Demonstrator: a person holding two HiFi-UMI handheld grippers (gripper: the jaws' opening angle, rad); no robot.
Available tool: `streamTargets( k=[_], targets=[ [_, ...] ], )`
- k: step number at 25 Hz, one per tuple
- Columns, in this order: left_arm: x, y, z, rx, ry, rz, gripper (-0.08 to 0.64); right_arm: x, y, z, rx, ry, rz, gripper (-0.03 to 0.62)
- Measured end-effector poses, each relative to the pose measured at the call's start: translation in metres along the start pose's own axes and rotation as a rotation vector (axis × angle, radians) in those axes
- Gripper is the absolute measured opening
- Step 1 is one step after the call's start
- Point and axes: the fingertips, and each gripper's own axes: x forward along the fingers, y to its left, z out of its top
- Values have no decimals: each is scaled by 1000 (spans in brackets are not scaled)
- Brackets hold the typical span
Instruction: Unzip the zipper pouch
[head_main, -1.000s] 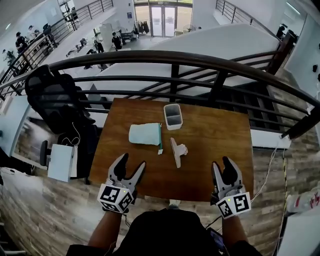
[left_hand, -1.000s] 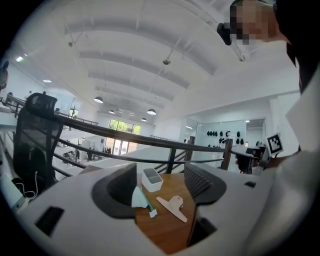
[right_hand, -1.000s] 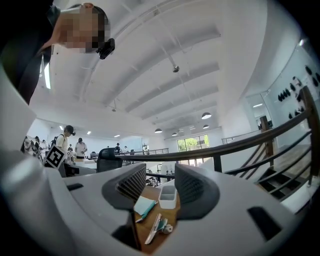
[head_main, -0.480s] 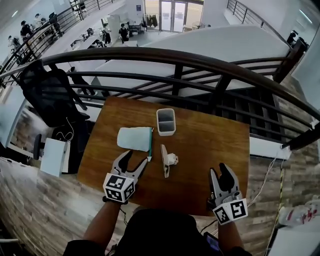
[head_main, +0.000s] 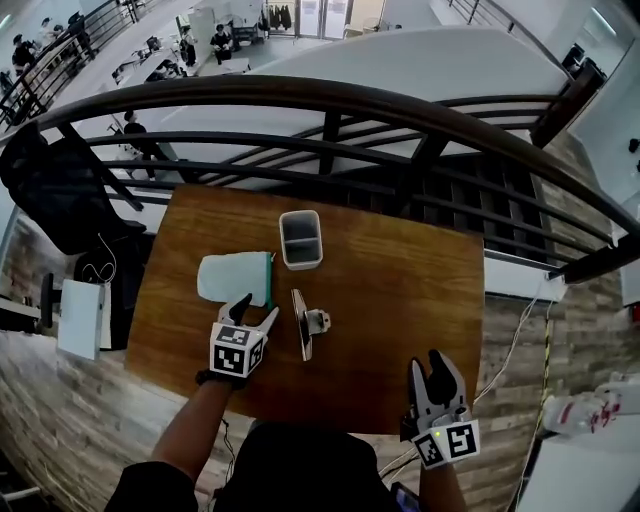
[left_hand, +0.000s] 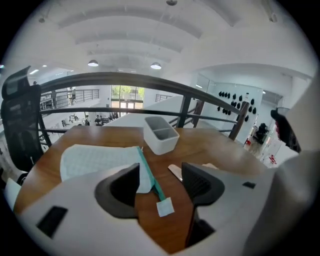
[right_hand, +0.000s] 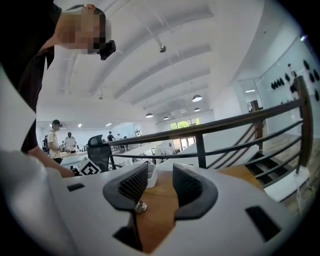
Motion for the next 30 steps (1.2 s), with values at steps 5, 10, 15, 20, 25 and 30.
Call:
streamTargets(
  k=[5,10,15,20,25,30],
  targets=[
    [34,14,-17,16,101,32,264,-4,-12,-14,9,48,-51,153],
    [56,19,-38,2,202,62,262,-8,-17,-19,19,62,-72,152],
    [60,26,-45,22,231,109,196,-6,-21,-16,21,59,-78,149],
    [61,24,-45,34,230,87,149,1,-8,-24,9,95,-55,138],
    [52,19,-54,50,261,51,94,5,16,-20,-21,96,-18,131],
    [30,14,-58,54,234,-12,80,11,37,-12,-51,87,3,122]
  ],
)
